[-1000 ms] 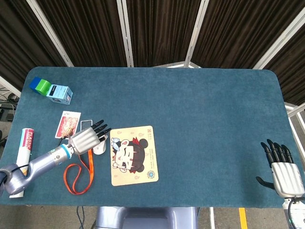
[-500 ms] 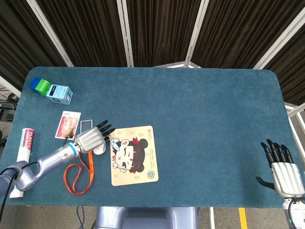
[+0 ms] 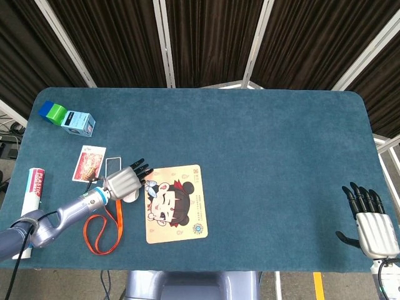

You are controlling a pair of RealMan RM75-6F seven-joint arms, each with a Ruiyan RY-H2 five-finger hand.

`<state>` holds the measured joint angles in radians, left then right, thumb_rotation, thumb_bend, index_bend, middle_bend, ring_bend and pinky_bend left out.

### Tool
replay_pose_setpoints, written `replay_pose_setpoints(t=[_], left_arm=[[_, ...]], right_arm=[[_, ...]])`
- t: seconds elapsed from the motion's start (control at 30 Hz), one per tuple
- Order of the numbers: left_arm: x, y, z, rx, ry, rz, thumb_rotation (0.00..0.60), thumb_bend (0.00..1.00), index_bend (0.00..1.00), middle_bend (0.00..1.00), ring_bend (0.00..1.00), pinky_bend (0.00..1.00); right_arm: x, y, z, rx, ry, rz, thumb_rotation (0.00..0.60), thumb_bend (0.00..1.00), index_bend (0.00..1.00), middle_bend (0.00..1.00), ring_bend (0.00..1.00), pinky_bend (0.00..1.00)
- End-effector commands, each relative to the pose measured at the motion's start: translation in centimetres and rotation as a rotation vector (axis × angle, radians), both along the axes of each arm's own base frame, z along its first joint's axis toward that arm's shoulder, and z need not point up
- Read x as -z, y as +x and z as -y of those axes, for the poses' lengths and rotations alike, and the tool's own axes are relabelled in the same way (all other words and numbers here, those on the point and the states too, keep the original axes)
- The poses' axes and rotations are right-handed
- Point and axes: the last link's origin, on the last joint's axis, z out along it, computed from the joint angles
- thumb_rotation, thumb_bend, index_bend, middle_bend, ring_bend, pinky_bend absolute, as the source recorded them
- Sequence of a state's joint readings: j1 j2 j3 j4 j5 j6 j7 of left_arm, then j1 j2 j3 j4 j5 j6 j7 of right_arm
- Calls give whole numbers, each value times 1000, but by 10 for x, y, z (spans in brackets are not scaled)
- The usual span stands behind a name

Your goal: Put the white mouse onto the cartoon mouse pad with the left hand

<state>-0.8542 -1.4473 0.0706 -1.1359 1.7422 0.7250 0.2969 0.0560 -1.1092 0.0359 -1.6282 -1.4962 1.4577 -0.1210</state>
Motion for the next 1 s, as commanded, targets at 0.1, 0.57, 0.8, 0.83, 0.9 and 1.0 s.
replay_pose_setpoints(t=[0.1, 0.57, 0.8, 0.83, 0.9, 1.0], left_arm=[[4, 3, 1, 10, -5, 9, 600, 187, 502, 0, 0, 0], [3, 30, 4, 85, -8, 59, 600, 187, 547, 0, 0, 0], [16, 62, 10, 148, -40, 85, 600, 188, 547, 0, 0, 0], [19, 67, 11, 158, -46, 85, 600, 188, 547, 0, 0, 0], [26, 78, 14, 181, -59, 85, 600, 187, 547, 0, 0, 0], [35, 90, 18, 208, -74, 88, 600, 187, 547, 0, 0, 0]], right_arm=[[0, 0, 0, 0, 0, 0, 600, 98, 0, 0, 0, 0], [0, 0, 0, 1, 2, 1, 600, 97, 0, 0, 0, 0], [0, 0, 0, 2, 5, 2, 600, 97, 0, 0, 0, 0], [0, 0, 0, 2, 5, 2, 600, 97, 0, 0, 0, 0], [0, 0, 0, 2, 7, 3, 600, 97, 0, 0, 0, 0], [0, 0, 0, 3, 8, 3, 600, 98, 0, 0, 0, 0]])
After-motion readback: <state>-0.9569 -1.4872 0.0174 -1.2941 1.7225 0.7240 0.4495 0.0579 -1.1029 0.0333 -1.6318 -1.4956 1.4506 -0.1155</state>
